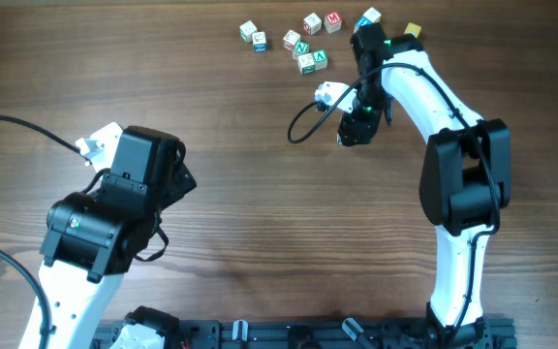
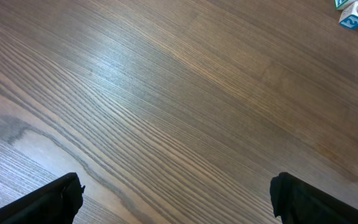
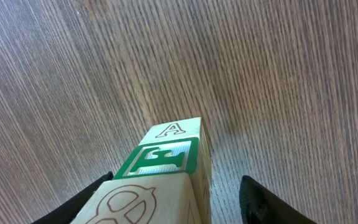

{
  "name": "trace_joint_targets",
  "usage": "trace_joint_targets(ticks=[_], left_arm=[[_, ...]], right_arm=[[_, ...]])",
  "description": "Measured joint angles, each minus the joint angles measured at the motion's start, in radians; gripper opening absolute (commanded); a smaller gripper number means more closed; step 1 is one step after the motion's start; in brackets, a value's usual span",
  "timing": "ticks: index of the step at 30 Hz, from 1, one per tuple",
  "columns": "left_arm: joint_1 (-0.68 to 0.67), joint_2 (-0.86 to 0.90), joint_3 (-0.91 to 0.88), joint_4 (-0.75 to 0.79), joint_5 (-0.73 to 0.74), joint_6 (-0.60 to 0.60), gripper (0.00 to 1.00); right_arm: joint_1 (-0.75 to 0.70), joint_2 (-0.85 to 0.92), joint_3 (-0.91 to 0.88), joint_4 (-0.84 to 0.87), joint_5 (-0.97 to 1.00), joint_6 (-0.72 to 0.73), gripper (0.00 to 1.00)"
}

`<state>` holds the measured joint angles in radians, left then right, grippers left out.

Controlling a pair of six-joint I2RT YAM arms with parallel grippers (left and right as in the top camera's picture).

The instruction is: Form a tower

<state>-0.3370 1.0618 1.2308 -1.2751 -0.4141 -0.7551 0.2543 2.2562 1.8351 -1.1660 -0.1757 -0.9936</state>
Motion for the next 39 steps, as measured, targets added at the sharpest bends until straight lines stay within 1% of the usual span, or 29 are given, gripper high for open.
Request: trace_joint_targets(ticks=[2, 7, 11, 12, 13, 14, 15, 16, 17, 18, 19, 20, 21, 25, 28, 30, 31, 32, 34, 37, 38, 39], left_arm=[[0.000, 0.000, 0.000, 0.000, 0.000, 0.000, 1.00], [0.000, 0.000, 0.000, 0.000, 0.000, 0.000, 1.00], [0.000, 0.000, 0.000, 0.000, 0.000, 0.000, 1.00], [0.000, 0.000, 0.000, 0.000, 0.000, 0.000, 1.00], [0.000, 0.000, 0.000, 0.000, 0.000, 0.000, 1.00], [0.000, 0.000, 0.000, 0.000, 0.000, 0.000, 1.00], [0.000, 0.000, 0.000, 0.000, 0.000, 0.000, 1.00], [0.000, 0.000, 0.000, 0.000, 0.000, 0.000, 1.00], [0.000, 0.000, 0.000, 0.000, 0.000, 0.000, 1.00], [0.000, 0.000, 0.000, 0.000, 0.000, 0.000, 1.00], [0.000, 0.000, 0.000, 0.000, 0.000, 0.000, 1.00], [0.000, 0.000, 0.000, 0.000, 0.000, 0.000, 1.00], [0.000, 0.000, 0.000, 0.000, 0.000, 0.000, 1.00], [0.000, 0.000, 0.000, 0.000, 0.000, 0.000, 1.00], [0.000, 0.000, 0.000, 0.001, 0.000, 0.000, 1.00], [0.000, 0.000, 0.000, 0.000, 0.000, 0.000, 1.00], [0.000, 0.000, 0.000, 0.000, 0.000, 0.000, 1.00], [0.000, 0.000, 0.000, 0.000, 0.000, 0.000, 1.00], [0.000, 0.000, 0.000, 0.000, 0.000, 0.000, 1.00], [0.000, 0.000, 0.000, 0.000, 0.000, 0.000, 1.00], [0.000, 0.000, 0.000, 0.000, 0.000, 0.000, 1.00], [0.000, 0.000, 0.000, 0.000, 0.000, 0.000, 1.00]], right_arm=[[0.000, 0.000, 0.000, 0.002, 0.000, 0.000, 0.60], [0.000, 0.000, 0.000, 0.003, 0.001, 0.000, 0.51], [0.000, 0.000, 0.000, 0.003, 0.016, 0.000, 0.51], [0.000, 0.000, 0.000, 0.003, 0.019, 0.000, 0.52], [0.000, 0.000, 0.000, 0.003, 0.019, 0.000, 0.60], [0.000, 0.000, 0.000, 0.004, 0.020, 0.000, 0.64], [0.000, 0.000, 0.000, 0.005, 0.020, 0.002, 0.70], [0.000, 0.000, 0.000, 0.007, 0.022, -0.001, 0.72], [0.000, 0.000, 0.000, 0.007, 0.023, 0.003, 0.75], [0.000, 0.000, 0.000, 0.007, 0.023, 0.003, 0.84], [0.000, 0.000, 0.000, 0.007, 0.023, 0.005, 0.88], [0.000, 0.000, 0.000, 0.008, 0.022, 0.006, 0.90], [0.000, 0.000, 0.000, 0.013, 0.020, 0.010, 0.99], [0.011, 0.000, 0.008, 0.014, 0.019, 0.047, 1.00], [0.040, 0.000, 0.089, -0.031, 0.019, 0.106, 1.00], [0.061, -0.003, 0.164, -0.046, 0.019, 0.180, 1.00], [0.069, -0.008, 0.202, -0.045, 0.019, 0.239, 1.00], [0.077, -0.022, 0.245, -0.040, 0.018, 0.329, 1.00], [0.081, -0.054, 0.291, -0.008, 0.028, 0.571, 1.00], [0.077, -0.097, 0.311, -0.040, 0.069, 1.039, 1.00], [0.076, -0.101, 0.311, -0.052, 0.076, 1.162, 1.00], [0.076, -0.101, 0.311, -0.053, 0.081, 1.241, 1.00]])
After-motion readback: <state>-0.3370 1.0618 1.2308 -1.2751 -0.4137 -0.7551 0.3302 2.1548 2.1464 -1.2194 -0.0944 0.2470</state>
